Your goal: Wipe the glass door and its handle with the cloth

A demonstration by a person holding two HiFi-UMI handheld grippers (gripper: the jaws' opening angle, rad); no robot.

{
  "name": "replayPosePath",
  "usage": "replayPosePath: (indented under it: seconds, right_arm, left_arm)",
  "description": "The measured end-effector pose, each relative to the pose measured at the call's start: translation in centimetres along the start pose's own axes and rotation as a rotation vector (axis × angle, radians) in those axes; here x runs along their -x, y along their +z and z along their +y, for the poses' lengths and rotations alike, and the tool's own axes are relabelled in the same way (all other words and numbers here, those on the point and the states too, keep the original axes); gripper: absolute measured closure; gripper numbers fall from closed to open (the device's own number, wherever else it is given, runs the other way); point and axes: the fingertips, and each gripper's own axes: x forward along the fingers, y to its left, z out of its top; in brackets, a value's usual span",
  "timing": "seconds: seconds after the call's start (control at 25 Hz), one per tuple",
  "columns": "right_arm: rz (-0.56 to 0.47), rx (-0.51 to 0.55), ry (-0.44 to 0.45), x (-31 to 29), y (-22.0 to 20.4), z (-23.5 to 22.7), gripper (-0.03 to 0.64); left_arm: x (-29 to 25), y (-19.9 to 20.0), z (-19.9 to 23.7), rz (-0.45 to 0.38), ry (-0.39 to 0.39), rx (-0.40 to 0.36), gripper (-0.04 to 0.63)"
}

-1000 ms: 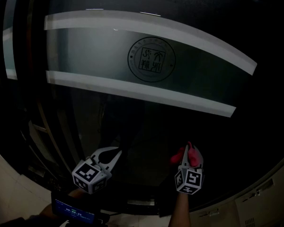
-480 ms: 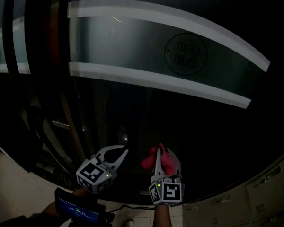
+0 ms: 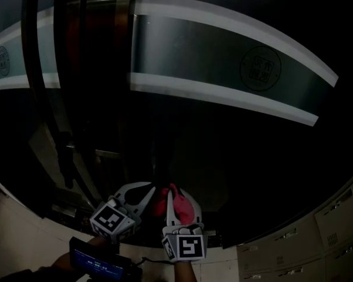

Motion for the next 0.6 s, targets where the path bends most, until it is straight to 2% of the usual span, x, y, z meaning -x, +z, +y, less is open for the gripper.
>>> replayPosePath:
  seconds: [0.24,0.36,0.6]
  right_arm:
    - [0.021,-0.054,0.097,1.4,0.7,7.2,0.565]
    - [-0.006,-0.06,0.114,3.2,1.3,9.4,0.565]
    - [-0.008,-0.093,0.208,5.2,2.4,16.0,0.565]
  left_arm:
    - [7.0,1.5,1.1,-0.022,0.092,-0.02,0.578]
    - [10.8,1.3,0.2,-0.009,0.134,-0.023,0.578]
    - [17.8,1.6,-0.6,0.021,0.223,-0.046,0.578]
